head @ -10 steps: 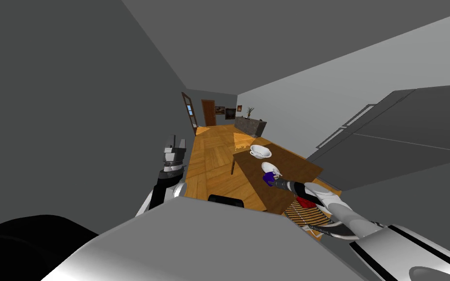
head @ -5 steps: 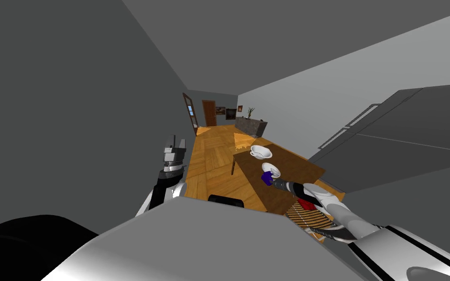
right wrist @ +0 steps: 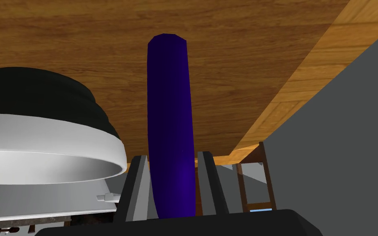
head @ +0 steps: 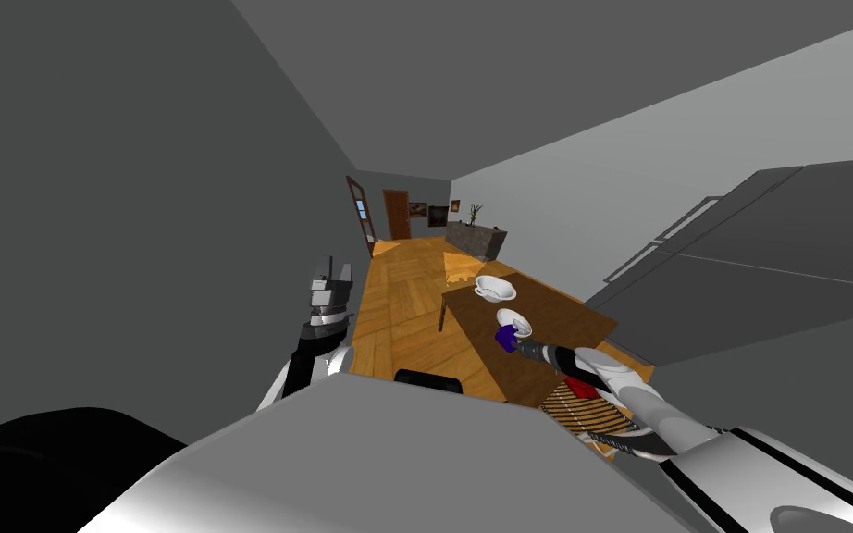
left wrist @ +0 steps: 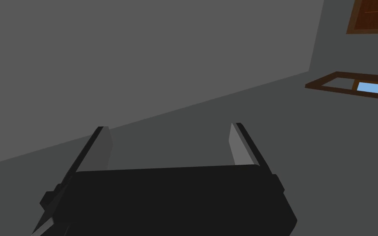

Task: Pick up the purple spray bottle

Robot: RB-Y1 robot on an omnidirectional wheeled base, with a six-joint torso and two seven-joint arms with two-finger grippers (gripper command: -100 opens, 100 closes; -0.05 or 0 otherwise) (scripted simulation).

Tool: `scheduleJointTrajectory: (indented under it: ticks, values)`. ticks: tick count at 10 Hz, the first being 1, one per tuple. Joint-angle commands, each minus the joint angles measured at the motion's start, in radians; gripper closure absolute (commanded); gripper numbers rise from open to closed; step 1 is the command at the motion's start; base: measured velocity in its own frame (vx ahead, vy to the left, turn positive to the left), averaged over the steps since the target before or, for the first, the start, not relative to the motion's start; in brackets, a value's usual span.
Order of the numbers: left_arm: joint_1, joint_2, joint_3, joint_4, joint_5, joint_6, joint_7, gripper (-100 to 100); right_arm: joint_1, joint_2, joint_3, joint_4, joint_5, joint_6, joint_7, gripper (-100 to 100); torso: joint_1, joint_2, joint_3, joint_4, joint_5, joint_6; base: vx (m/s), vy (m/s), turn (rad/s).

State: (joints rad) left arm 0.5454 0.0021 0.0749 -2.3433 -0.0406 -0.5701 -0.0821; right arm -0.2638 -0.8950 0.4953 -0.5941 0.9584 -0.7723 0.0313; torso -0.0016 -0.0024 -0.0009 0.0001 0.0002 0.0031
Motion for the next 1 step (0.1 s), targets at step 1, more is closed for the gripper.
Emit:
scheduleJointTrajectory:
  ticks: [1]
  values:
    - [0.000,0.000,0.000,0.000,0.000,0.000,0.000,0,0.000,0.000,0.000,0.000,0.000,0.000,0.000,0,0.000,0.000,0.000,0.000,0.000,0.000,0.000,0.000,0.000]
